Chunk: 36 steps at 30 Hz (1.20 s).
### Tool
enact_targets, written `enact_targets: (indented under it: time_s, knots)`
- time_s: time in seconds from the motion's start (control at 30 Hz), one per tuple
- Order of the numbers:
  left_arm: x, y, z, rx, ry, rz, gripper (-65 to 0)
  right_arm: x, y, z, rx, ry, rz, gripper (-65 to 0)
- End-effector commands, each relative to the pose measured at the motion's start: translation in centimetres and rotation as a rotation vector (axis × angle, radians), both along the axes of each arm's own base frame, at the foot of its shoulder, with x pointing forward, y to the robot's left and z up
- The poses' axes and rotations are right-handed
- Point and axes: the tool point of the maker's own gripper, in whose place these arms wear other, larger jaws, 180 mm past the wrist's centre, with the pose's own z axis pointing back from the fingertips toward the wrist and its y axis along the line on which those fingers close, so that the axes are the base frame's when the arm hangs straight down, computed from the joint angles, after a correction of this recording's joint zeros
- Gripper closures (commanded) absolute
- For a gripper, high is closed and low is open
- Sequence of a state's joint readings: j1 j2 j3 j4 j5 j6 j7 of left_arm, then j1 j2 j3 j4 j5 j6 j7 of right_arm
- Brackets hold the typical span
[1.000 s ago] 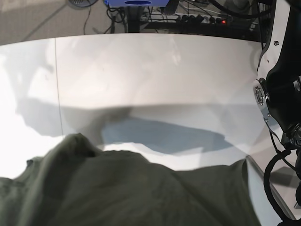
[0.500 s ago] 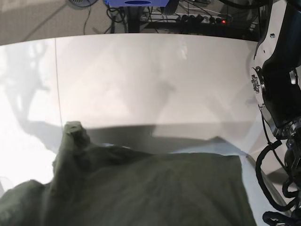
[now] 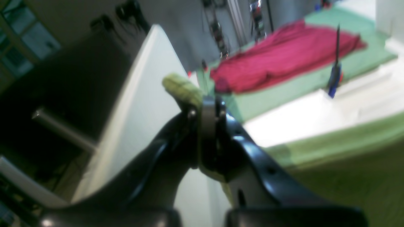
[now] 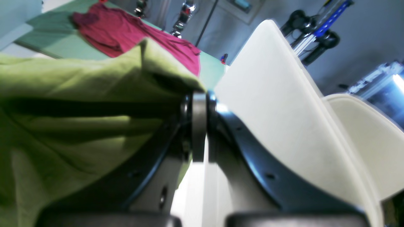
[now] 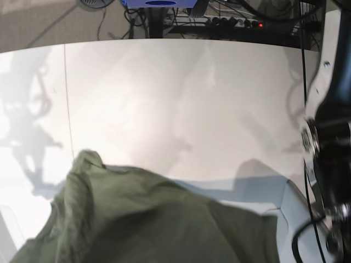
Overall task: Layout the t-shirt on the table in an organized manner, then fold the t-shirt properly
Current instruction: 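Raise the stretched shirt high with both grippers and swing it, then lower the stretched shirt flat onto the table with both grippers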
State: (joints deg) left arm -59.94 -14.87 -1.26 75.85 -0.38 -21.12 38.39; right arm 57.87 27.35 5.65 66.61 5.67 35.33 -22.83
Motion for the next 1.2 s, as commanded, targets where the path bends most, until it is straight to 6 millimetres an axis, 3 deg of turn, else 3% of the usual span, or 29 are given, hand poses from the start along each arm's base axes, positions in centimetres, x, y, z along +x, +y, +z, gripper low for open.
enact_targets:
  time_s: [0.0, 0.13, 0.23, 0.27, 0.33, 0.43, 0.5, 0.7, 0.83, 0.93, 1.17]
  knots:
    - [-0.4, -0.8, 4.9, 0.0, -0.11, -0.019, 0.0, -0.5, -0.1, 5.3, -0.006, -0.13, 0.001, 0.0]
    - [-0.9, -1.2, 10.0, 0.005, -0.192, -0.025, 0.0, -1.2, -0.2, 10.2, -0.046, -0.218, -0.019, 0.0]
    - [-2.3, -1.7, 12.5, 0.018, -0.256, -0.031, 0.0, -2.4, 0.3, 13.0, -0.071, -0.285, -0.018, 0.0]
    - [-2.9, -1.9, 12.7, 0.026, -0.273, -0.033, 0.0, -2.9, 0.5, 13.5, -0.085, -0.301, -0.019, 0.0]
    - [-3.9, -2.2, 11.0, 0.044, -0.273, -0.032, 0.0, -3.6, 0.2, 12.7, -0.124, -0.279, -0.047, 0.0]
    - [-5.5, -2.2, 6.4, 0.093, -0.211, -0.012, 0.0, -4.4, 0.8, 8.3, -0.184, -0.187, -0.077, 0.0]
    - [-6.5, -2.6, 2.7, 0.122, -0.158, -0.016, 0.0, -5.2, 1.3, 3.9, -0.225, -0.117, -0.078, 0.0]
    - [-9.8, -4.2, -11.8, 0.153, 0.094, -0.075, 0.0, -9.3, 1.8, -10.0, -0.122, 0.076, -0.083, 0.0]
    - [-12.3, -4.6, -19.6, 0.137, 0.265, -0.1, 0.0, -11.7, 1.2, -17.0, -0.031, 0.209, -0.114, 0.0]
    - [-14.2, -5.0, -23.6, 0.12, 0.339, -0.12, 0.0, -13.8, 1.0, -21.5, 0.017, 0.3, -0.133, 0.0]
    - [-19.0, -4.1, -30.8, 0.09, 0.502, -0.115, 0.0, -19.0, 0.7, -29.3, 0.145, 0.461, -0.206, 0.0]
